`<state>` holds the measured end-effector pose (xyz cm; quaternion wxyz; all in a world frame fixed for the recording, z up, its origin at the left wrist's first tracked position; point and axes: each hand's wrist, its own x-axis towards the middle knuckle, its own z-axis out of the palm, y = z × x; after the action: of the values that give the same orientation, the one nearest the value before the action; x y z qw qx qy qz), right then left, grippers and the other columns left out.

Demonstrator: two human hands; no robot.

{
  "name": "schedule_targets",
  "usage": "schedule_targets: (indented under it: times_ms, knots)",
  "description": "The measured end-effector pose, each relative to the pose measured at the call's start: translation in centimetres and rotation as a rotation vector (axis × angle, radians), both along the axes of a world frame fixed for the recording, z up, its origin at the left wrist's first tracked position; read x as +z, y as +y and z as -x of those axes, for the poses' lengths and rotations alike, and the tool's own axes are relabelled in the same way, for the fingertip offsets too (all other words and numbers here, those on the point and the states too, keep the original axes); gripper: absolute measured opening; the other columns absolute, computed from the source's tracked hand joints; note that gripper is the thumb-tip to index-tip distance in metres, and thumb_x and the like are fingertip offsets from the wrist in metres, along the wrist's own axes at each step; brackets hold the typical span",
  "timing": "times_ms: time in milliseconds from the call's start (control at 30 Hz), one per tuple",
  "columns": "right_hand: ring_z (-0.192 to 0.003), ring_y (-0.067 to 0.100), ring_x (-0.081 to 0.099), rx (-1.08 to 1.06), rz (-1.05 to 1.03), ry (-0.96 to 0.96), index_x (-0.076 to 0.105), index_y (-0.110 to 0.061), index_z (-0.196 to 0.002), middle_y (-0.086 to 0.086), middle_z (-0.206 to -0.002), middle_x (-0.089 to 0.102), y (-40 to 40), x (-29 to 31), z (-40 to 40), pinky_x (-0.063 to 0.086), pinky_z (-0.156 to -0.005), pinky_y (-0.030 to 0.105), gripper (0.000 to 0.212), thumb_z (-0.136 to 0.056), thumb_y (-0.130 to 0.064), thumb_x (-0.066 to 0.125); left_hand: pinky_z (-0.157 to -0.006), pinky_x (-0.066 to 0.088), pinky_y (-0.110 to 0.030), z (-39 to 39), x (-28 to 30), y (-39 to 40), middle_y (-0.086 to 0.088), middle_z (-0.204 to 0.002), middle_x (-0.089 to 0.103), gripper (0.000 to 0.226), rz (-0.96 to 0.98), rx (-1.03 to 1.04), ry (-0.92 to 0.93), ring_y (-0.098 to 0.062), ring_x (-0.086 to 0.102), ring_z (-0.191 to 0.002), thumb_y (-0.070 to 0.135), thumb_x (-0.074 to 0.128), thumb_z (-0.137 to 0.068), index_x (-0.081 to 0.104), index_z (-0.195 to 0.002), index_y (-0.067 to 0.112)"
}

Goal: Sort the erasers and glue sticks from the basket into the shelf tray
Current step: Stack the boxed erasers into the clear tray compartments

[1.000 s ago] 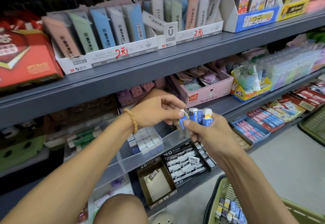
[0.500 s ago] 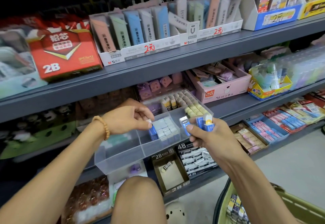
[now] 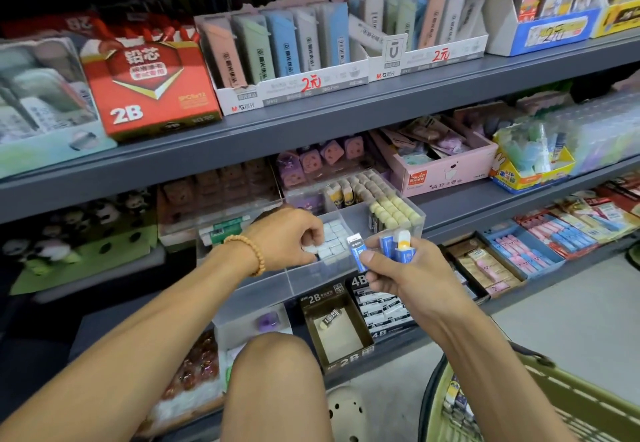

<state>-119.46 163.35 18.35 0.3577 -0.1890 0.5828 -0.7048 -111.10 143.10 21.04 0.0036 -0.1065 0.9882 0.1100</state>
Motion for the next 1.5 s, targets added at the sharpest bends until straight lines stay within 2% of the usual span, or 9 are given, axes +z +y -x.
schedule_targets:
  times_ms: [100,200,267,433,567,667,833,1133,1500]
  knots:
    - [-0.056,0.014,0.059,0.005,-0.017,0.025,0.065,-0.002,-0.101,0.007,-0.065,0.063,-0.2,0.2,-0.3,0.052,-0.052,0.022,0.016,-0.087,0.001,0.071,-0.070,0.050,-0.023,-0.5,0.6,-0.2,0.012,-0.079,0.062,0.017,-0.142,0.061,0.071,-0.004,0.058,-0.073,0.020,0.079,-0.076,0.066,-0.086,0.027]
    - [-0.057,0.015,0.055,0.016,-0.042,0.076,0.066,-0.006,-0.102,0.006,-0.063,0.062,-0.5,0.4,-0.4,0.047,-0.051,0.023,0.017,-0.087,-0.002,0.072,-0.064,0.052,-0.024,-1.2,1.9,1.0,0.002,-0.075,0.070,0.002,-0.554,0.140,0.315,-0.008,0.064,-0.068,0.015,0.072,-0.085,0.073,-0.086,0.015]
    - [-0.056,0.015,0.055,0.015,-0.036,0.097,0.066,-0.006,-0.103,0.004,-0.061,0.061,-0.9,0.6,-0.5,0.046,-0.050,0.022,0.018,-0.087,-0.002,0.072,-0.055,0.052,-0.023,-1.8,2.5,2.4,-0.006,-0.075,0.071,0.007,-0.769,0.124,0.311,-0.015,0.068,-0.067,0.014,0.072,-0.085,0.073,-0.090,0.009]
    - [-0.052,0.019,0.060,-0.001,0.006,0.048,0.056,-0.012,-0.111,0.004,-0.074,0.073,-1.3,1.5,-1.3,0.045,-0.045,0.025,0.018,-0.095,-0.015,0.064,-0.057,0.056,-0.026,-2.4,2.5,2.3,-0.010,-0.074,0.070,0.013,-0.879,0.108,0.330,-0.016,0.066,-0.064,0.001,0.076,-0.079,0.072,-0.090,0.005]
    - [-0.046,0.019,0.058,-0.040,-0.088,0.032,0.058,-0.009,-0.110,0.009,-0.090,0.077,-0.5,0.8,-0.9,0.037,-0.039,0.022,0.018,-0.100,-0.024,0.057,-0.061,0.050,-0.015,-3.4,3.0,0.2,0.002,-0.073,0.065,0.014,-0.755,0.182,0.316,-0.001,0.058,-0.063,0.005,0.079,-0.076,0.071,-0.084,0.013]
    - [-0.047,0.015,0.052,-0.082,-0.149,0.087,0.063,-0.003,-0.098,0.005,-0.074,0.068,-0.1,0.0,-0.8,0.034,-0.041,0.021,0.027,-0.095,-0.029,0.064,-0.062,0.046,-0.011,-3.4,3.0,-0.5,0.005,-0.074,0.063,0.012,-0.639,0.178,0.246,0.005,0.053,-0.059,0.009,0.079,-0.077,0.071,-0.084,0.015]
    - [-0.048,0.015,0.047,-0.086,-0.150,0.098,0.063,-0.008,-0.084,-0.004,-0.048,0.047,0.0,-0.3,-0.9,0.034,-0.043,0.022,0.023,-0.090,-0.029,0.071,-0.067,0.052,-0.018,-2.3,1.7,-0.7,-0.001,-0.082,0.070,0.011,-0.438,0.130,0.124,-0.001,0.059,-0.067,0.015,0.080,-0.077,0.071,-0.085,0.017]
    - [-0.044,0.012,0.044,-0.044,-0.083,0.083,0.070,0.000,-0.093,0.007,-0.055,0.052,-0.2,-1.1,-1.0,0.036,-0.040,0.020,0.018,-0.082,-0.013,0.077,-0.065,0.053,-0.021,-0.8,0.5,0.3,0.008,-0.077,0.066,0.015,-0.181,0.040,0.030,-0.006,0.060,-0.068,0.018,0.081,-0.074,0.069,-0.082,0.021]
    - [-0.045,0.009,0.040,0.018,-0.063,0.013,0.069,0.001,-0.100,0.002,-0.051,0.048,-0.1,-1.4,-1.1,0.032,-0.041,0.017,0.013,-0.087,0.001,0.069,-0.068,0.055,-0.026,-1.2,0.6,-0.7,0.001,-0.080,0.068,0.028,-0.304,0.042,0.003,-0.008,0.061,-0.069,0.020,0.088,-0.067,0.072,-0.090,0.021]
